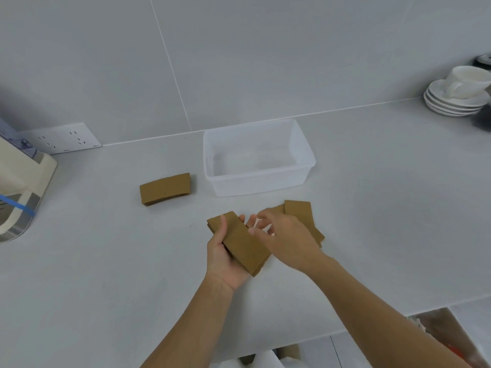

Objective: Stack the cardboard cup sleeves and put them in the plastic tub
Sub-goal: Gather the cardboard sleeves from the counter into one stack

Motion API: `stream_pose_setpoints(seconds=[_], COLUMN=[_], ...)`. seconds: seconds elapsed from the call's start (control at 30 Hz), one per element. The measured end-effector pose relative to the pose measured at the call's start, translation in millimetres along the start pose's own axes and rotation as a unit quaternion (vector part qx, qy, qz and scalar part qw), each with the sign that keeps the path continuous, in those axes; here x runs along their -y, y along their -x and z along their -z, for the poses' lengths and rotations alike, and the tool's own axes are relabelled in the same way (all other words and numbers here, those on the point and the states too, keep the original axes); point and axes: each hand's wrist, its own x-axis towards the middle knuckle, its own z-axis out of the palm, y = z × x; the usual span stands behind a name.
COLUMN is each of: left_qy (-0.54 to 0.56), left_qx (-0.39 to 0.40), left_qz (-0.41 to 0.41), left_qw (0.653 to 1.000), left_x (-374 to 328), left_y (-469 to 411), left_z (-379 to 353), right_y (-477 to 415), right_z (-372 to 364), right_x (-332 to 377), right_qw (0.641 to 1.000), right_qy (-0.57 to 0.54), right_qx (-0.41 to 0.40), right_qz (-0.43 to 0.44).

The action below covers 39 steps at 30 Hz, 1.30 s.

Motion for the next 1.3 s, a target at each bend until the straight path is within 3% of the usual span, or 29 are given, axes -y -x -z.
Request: stream_pose_setpoints(seconds=[0.23,0.5,0.93,1.3], left_qy=[0.020,0.019,0.022,0.021], left_qx=[-0.007,-0.022,-0.023,-0.027], left_qz=[-0.004,0.004,0.019,0.016], left_qw=[1.000,1.000,0.999,0.999], left_x=[0.1,1.4,2.6,4.5], left_y=[-5.2,-6.5,-12.4,-18.5], left_z=[4.4,5.6,1.7,-6.5], right_y=[-10.9,-9.0,-9.1,-4.5], right_z=[8.4,-9.7,-1.6,13.9], right_x=[-30.2,-63.3,-66.6,-32.2], right_qw=[0.979,0.954,0.957,0.989], right_qy=[0.113,0.194,0.209,0.027], right_qx=[-0.139,-0.109,-0.065,-0.092], right_qz=[-0.100,-0.200,-0.189,-0.112])
